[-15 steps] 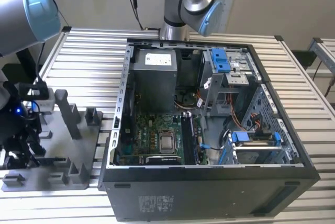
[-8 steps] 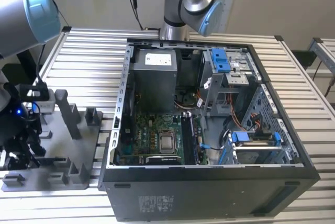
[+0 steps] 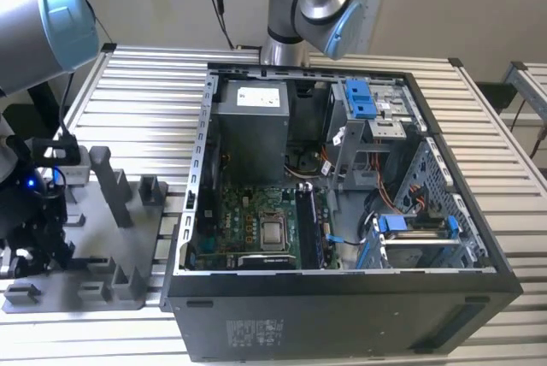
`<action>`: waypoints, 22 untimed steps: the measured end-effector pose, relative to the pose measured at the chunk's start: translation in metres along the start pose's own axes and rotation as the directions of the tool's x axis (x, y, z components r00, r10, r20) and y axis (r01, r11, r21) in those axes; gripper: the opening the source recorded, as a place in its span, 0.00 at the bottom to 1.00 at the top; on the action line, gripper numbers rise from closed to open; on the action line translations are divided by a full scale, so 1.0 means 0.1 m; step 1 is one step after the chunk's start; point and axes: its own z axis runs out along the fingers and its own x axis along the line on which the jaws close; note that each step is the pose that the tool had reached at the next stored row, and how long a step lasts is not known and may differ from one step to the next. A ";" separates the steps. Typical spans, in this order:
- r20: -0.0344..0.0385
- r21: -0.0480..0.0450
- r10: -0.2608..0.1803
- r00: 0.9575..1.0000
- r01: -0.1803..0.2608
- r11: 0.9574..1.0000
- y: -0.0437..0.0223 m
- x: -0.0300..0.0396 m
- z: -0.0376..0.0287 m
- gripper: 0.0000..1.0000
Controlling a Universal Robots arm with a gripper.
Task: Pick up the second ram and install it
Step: 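Pick up the second ram and move it above second insertion slot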
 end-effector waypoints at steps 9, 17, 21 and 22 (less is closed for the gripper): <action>0.000 0.000 0.000 1.000 0.000 1.000 0.000 0.000 0.002 0.14; 0.000 0.000 0.000 1.000 0.000 1.000 0.000 0.000 0.005 0.14; 0.000 0.000 0.000 1.000 0.000 1.000 -0.002 -0.001 -0.087 0.14; 0.000 0.000 0.000 1.000 0.000 1.000 -0.003 -0.002 -0.135 0.14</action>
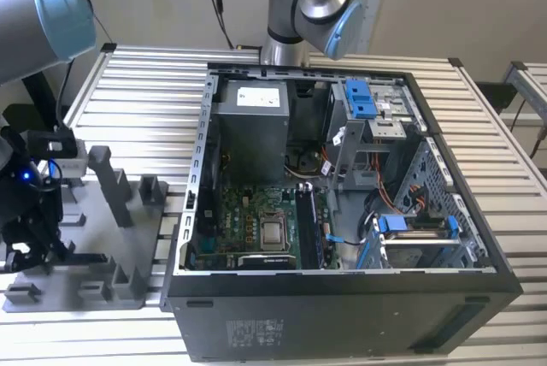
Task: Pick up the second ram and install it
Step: 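Pick up the second ram and move it above second insertion slot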
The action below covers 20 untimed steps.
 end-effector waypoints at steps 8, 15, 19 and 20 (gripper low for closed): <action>0.000 0.000 0.000 1.000 0.000 1.000 -0.007 -0.002 -0.297 0.14; 0.000 0.000 0.000 1.000 0.000 1.000 -0.011 -0.014 -0.457 0.14; 0.000 0.000 0.000 1.000 0.000 1.000 -0.015 -0.016 -0.635 0.14; 0.000 0.000 0.000 1.000 0.000 1.000 -0.015 -0.016 -0.682 0.14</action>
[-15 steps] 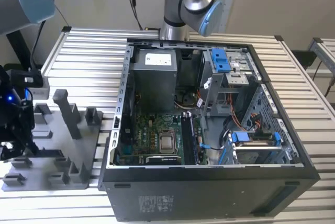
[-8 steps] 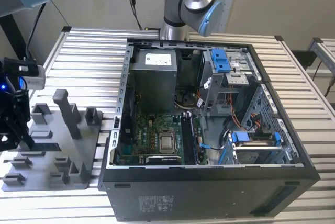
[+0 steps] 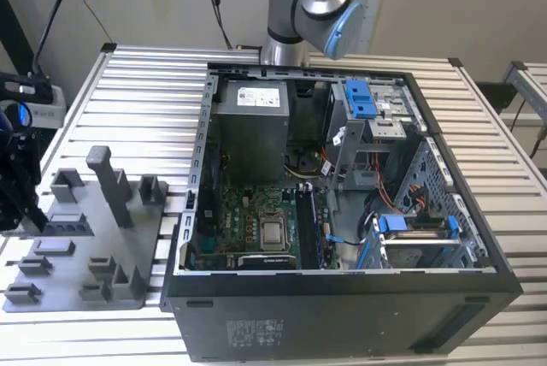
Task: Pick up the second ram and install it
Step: 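Pick up the second ram and move it above second insertion slot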
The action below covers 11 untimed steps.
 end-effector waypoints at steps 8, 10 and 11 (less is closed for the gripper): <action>0.000 0.000 0.000 1.000 0.000 1.000 -0.009 -0.002 -0.361 0.14; 0.000 0.000 0.000 1.000 0.000 1.000 -0.011 -0.003 -0.455 0.14; 0.000 0.000 0.000 1.000 0.000 1.000 -0.012 -0.004 -0.500 0.14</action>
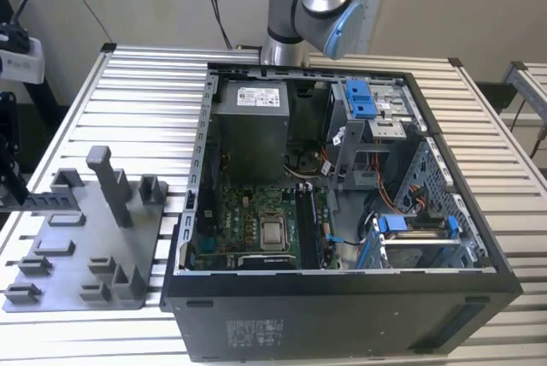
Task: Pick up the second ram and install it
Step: 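Pick up the second ram and move it above second insertion slot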
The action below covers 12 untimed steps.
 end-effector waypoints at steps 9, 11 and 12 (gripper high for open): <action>0.000 0.000 0.000 1.000 0.000 1.000 -0.009 -0.003 -0.408 0.14; 0.000 0.000 0.000 1.000 0.000 1.000 -0.012 -0.004 -0.500 0.14; 0.000 0.000 0.000 1.000 0.000 1.000 -0.012 -0.004 -0.545 0.14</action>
